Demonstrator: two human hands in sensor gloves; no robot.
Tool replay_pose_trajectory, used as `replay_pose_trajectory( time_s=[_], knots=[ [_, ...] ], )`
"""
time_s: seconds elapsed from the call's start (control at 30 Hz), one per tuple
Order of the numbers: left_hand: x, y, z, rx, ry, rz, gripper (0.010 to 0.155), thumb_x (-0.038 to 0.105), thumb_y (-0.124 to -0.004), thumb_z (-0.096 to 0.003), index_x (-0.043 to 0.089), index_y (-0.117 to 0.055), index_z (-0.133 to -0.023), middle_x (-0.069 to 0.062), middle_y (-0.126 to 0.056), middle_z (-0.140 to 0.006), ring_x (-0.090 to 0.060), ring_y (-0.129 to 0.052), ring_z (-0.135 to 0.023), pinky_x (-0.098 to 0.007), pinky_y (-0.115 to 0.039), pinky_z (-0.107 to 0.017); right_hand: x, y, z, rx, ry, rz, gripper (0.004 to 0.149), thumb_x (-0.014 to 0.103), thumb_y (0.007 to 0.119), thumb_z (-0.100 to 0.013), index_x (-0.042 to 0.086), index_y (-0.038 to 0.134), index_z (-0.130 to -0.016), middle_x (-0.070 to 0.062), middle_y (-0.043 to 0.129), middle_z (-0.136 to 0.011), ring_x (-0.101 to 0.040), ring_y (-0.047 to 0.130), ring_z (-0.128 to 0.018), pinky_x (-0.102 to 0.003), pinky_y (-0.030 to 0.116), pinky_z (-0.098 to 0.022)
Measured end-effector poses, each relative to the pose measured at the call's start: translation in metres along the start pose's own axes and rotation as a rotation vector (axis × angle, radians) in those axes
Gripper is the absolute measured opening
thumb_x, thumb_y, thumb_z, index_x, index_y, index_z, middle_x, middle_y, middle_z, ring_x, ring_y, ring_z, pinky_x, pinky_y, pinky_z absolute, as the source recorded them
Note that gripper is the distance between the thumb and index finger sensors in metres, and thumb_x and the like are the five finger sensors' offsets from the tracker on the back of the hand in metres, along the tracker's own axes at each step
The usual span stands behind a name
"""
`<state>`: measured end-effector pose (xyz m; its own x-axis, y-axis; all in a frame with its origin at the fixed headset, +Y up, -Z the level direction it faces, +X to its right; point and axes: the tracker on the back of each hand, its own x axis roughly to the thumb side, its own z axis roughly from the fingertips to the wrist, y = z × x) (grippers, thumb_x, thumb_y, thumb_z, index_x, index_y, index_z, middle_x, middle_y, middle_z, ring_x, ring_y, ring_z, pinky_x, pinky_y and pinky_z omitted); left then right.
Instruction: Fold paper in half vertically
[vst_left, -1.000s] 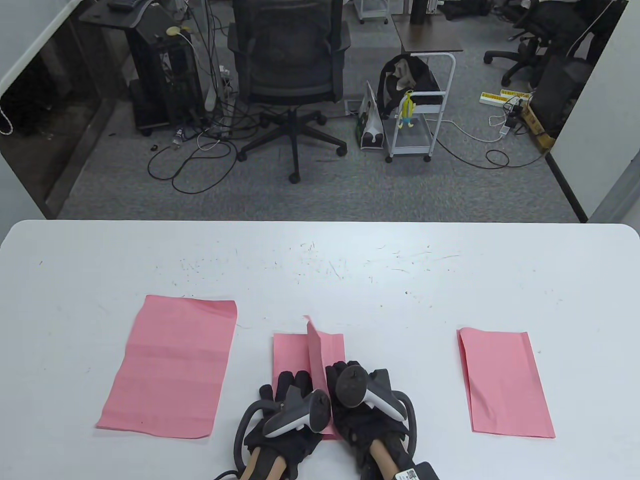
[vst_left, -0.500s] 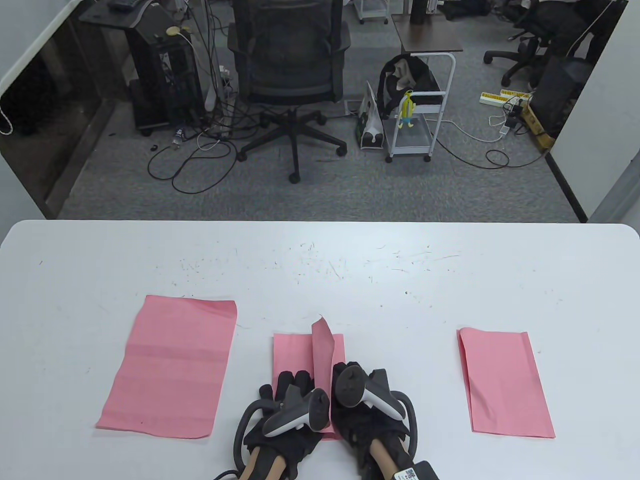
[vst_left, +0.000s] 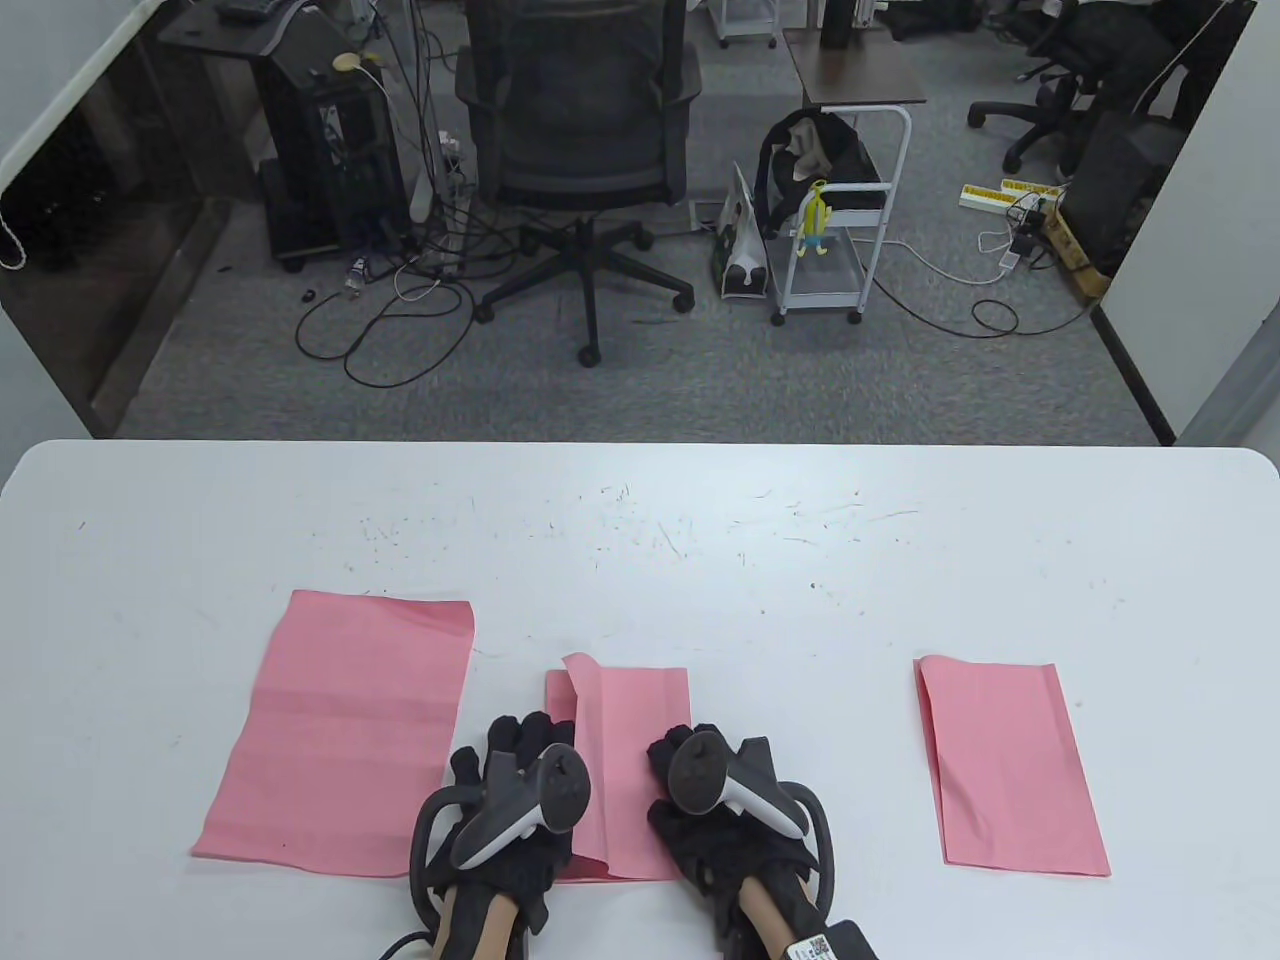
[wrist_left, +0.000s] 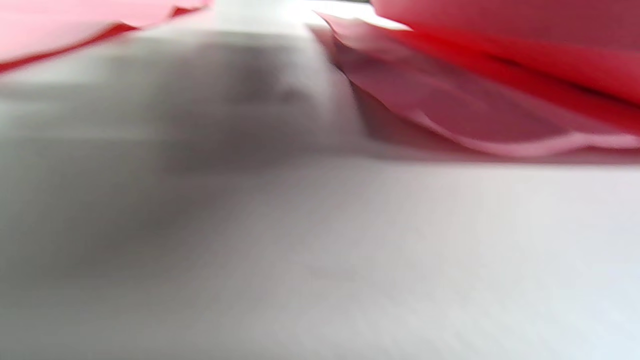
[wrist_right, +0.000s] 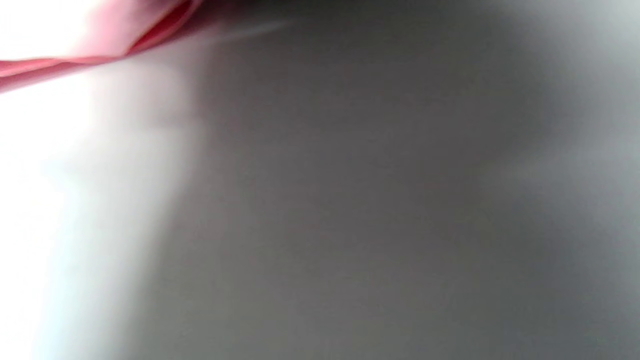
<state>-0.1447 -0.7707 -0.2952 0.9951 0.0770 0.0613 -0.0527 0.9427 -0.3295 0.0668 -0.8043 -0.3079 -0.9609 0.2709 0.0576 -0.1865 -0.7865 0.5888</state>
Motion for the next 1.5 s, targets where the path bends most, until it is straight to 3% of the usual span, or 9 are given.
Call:
replay_pose_trajectory(
  time_s=[0.2,0.3,0.47,0.6,0.9,1.03,1.5],
  knots=[
    [-0.016,0.013,0.009,0.136,0.005,0.22,0.07,0.051,-0.043,-0.0593,0.025,-0.02,-0.12,-0.011,-0.017,-0.129,-0.045,-0.019,-0.118,-0.073,-0.029,-0.08,0.0,0.0,0.0,0.003,0.002,0.006,0.065,0.052,0.058,-0.049,0.044,0.024,-0.104,0.017,0.014,-0.115,-0.013,0.009,-0.11,-0.048,0.011,-0.08],
    [-0.011,0.015,0.011,0.159,-0.033,0.222,0.071,0.052,-0.043,-0.0591,0.026,-0.019,-0.121,-0.01,-0.017,-0.129,-0.044,-0.019,-0.118,-0.072,-0.029,-0.08,0.0,0.0,0.0,0.005,0.002,0.007,0.065,0.052,0.057,-0.049,0.044,0.024,-0.103,0.017,0.013,-0.115,-0.013,0.009,-0.11,-0.048,0.011,-0.08],
    [0.017,0.009,0.011,0.082,-0.143,0.144,0.074,0.057,-0.043,-0.058,0.028,-0.016,-0.12,-0.007,-0.013,-0.129,-0.042,-0.013,-0.118,-0.072,-0.027,-0.082,0.001,0.001,0.0,0.006,0.003,0.008,0.065,0.052,0.057,-0.049,0.044,0.023,-0.103,0.017,0.013,-0.115,-0.013,0.009,-0.11,-0.048,0.011,-0.08],
    [0.035,-0.004,0.006,0.014,-0.159,0.037,0.074,0.057,-0.042,-0.0577,0.029,-0.015,-0.12,-0.006,-0.012,-0.129,-0.041,-0.011,-0.118,-0.071,-0.025,-0.082,0.001,0.001,-0.001,0.007,0.003,0.01,0.065,0.052,0.057,-0.049,0.044,0.023,-0.103,0.017,0.013,-0.115,-0.013,0.009,-0.11,-0.048,0.011,-0.08],
    [0.042,-0.029,-0.008,-0.152,-0.12,-0.077,0.074,0.056,-0.042,-0.0586,0.027,-0.013,-0.12,-0.008,-0.012,-0.129,-0.043,-0.01,-0.116,-0.071,-0.025,-0.082,0.001,0.001,-0.001,0.008,0.005,0.014,0.065,0.053,0.057,-0.049,0.044,0.023,-0.103,0.017,0.013,-0.115,-0.013,0.008,-0.109,-0.048,0.011,-0.08],
    [0.044,-0.036,-0.011,-0.201,-0.111,-0.13,0.074,0.056,-0.041,-0.0588,0.027,-0.008,-0.119,-0.008,-0.004,-0.126,-0.044,-0.005,-0.116,-0.071,-0.024,-0.082,0.001,0.001,-0.001,0.011,0.005,0.014,0.065,0.053,0.057,-0.049,0.044,0.023,-0.103,0.017,0.012,-0.115,-0.013,0.008,-0.109,-0.048,0.011,-0.08],
    [0.044,-0.036,-0.011,-0.231,-0.118,-0.107,0.074,0.055,-0.038,-0.0588,0.025,-0.005,-0.117,-0.008,0.001,-0.124,-0.045,-0.003,-0.115,-0.073,-0.02,-0.08,0.002,-0.001,0.0,0.007,0.008,0.022,0.066,0.053,0.058,-0.048,0.044,0.023,-0.103,0.017,0.014,-0.115,-0.013,0.01,-0.11,-0.049,0.012,-0.081]
  ],
)
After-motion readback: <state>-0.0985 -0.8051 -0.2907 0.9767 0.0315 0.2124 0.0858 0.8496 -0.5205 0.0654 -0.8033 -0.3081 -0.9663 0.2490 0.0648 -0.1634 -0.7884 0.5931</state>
